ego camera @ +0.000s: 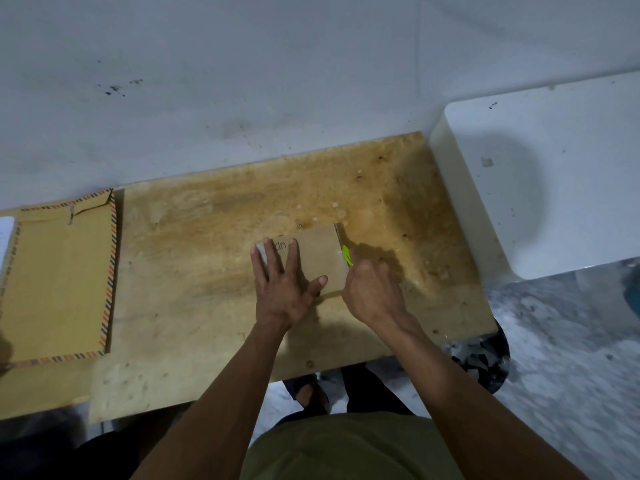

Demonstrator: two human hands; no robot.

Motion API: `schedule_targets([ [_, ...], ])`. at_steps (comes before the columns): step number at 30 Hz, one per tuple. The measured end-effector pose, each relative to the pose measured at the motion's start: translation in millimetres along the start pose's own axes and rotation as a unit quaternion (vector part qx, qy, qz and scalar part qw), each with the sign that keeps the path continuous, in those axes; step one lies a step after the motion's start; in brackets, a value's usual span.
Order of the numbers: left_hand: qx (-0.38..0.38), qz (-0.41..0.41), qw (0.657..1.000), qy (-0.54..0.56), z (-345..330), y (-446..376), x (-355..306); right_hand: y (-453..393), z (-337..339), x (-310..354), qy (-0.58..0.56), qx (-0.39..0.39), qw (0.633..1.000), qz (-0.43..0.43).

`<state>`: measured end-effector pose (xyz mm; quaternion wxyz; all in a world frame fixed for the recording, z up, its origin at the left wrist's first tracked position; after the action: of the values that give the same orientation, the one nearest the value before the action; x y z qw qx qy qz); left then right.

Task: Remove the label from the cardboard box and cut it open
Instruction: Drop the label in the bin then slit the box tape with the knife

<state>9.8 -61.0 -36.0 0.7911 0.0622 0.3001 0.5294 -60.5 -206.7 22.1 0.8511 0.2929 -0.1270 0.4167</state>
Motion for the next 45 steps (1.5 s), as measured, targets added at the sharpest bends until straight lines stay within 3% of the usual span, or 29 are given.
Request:
schedule_targets([
  [27, 0.0, -0.005, 1.0, -0.003, -3, -1, 3, 77, -26, -44, -0.01, -0.005, 1.0, 0.004],
  [37, 0.008, -0.004, 1.0, -0.006, -1, -1, 2, 99, -54, -67, -0.123, -0.078, 0.989, 0.037],
  [42, 0.008, -0.002, 1.0, -0.01, -1, -1, 1, 104, -39, -67, -0.199, -0.118, 0.973, -0.03],
  [45, 0.003, -0.003, 1.0, -0.01, -1, -1, 2, 97, -21, -65, -0.291, -0.149, 0.941, -0.091],
])
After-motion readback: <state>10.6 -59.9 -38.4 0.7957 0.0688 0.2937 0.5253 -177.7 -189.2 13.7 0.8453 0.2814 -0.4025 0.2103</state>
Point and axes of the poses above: each hand's wrist, its own y-axis away from the middle knuckle, its own z-axis out of the back of the hand, x = y × z, the point moved 1 cm from there along -y, towards the middle knuckle, and after that the axes turned 2 degrees about -z, right-handed, at the moved point
